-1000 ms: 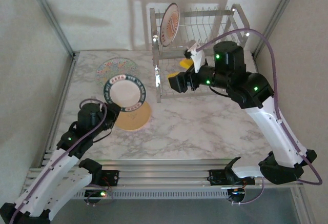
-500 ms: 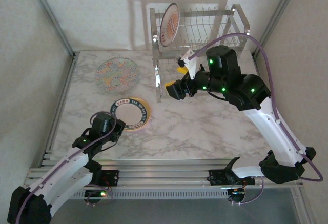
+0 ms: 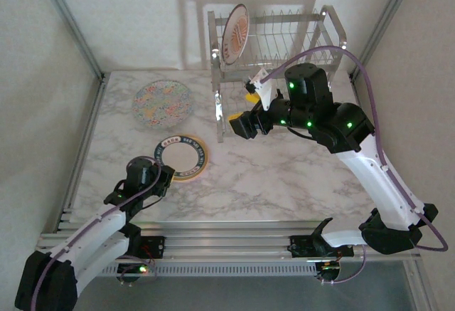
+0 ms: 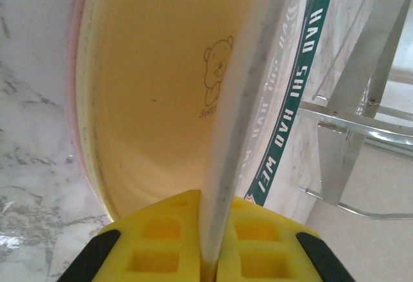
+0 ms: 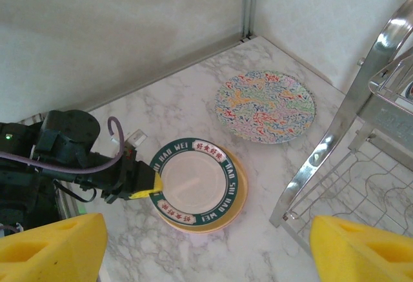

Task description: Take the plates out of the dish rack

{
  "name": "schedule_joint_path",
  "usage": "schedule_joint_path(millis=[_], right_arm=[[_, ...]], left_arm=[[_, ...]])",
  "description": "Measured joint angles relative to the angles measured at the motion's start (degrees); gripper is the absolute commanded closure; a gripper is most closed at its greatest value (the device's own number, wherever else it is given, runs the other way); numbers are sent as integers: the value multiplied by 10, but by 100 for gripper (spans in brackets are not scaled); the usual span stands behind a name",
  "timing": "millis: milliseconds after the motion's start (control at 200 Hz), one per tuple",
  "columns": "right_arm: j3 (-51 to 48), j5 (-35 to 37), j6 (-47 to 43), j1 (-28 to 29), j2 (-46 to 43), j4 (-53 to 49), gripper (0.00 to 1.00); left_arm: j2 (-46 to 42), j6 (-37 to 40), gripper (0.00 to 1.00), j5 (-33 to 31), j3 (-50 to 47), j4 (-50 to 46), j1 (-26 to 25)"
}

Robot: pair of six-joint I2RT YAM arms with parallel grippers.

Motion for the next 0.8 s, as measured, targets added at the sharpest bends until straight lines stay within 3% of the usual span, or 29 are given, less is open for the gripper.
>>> schedule_joint_path(millis=[435, 801], right_arm=[[0, 6, 5, 3, 4, 0, 18], [0, 10, 5, 4, 14, 0, 17]], left_arm=[[56, 5, 100, 24, 3, 22, 7], [100, 20, 85, 33, 26, 30, 9]])
